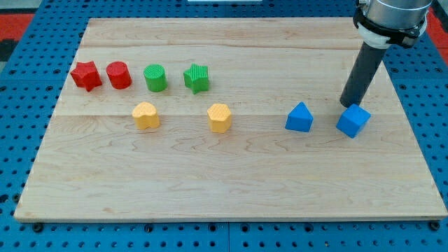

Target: Push the blue blocks to the top side

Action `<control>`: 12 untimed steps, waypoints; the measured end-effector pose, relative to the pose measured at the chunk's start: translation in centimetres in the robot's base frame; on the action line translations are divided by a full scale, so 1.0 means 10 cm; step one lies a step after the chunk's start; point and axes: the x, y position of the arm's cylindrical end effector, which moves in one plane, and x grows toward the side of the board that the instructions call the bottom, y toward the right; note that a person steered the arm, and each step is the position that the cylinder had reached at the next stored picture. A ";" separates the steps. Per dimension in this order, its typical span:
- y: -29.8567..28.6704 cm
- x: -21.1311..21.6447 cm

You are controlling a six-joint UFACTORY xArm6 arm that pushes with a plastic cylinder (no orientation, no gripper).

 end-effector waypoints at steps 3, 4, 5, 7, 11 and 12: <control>0.67 0.40; 0.03 0.56; -0.60 0.50; -0.75 0.72; -0.42 0.25; -0.19 0.32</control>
